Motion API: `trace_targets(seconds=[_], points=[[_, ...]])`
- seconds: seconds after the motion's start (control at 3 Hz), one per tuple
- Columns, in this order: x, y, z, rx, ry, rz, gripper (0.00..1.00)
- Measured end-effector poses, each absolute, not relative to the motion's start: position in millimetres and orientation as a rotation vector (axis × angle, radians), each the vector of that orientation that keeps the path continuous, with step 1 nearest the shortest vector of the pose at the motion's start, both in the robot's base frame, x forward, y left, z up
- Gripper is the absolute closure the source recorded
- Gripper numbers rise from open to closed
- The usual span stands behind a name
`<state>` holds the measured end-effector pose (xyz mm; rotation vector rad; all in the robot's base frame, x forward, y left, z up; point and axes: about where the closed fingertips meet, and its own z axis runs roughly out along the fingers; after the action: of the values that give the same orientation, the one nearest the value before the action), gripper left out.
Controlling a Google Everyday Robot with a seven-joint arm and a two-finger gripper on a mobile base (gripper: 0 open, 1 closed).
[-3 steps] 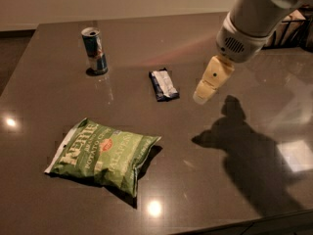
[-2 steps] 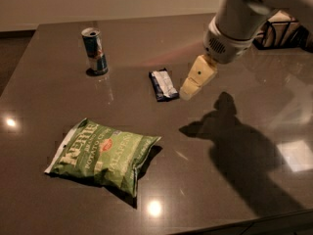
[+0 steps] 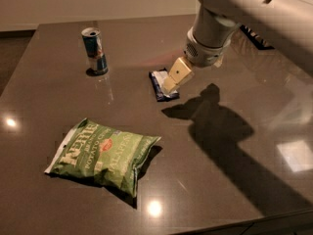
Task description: Pick rxbar blueberry
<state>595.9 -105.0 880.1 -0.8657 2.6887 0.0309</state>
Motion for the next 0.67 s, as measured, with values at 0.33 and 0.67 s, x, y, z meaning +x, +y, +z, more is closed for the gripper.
trace_targets(seconds=[0.33,0.67], points=[[610,-89,860,-0.845,2.719,0.059,0.00],[621,-75,843,-0.850,2.743,0.083,0.00]])
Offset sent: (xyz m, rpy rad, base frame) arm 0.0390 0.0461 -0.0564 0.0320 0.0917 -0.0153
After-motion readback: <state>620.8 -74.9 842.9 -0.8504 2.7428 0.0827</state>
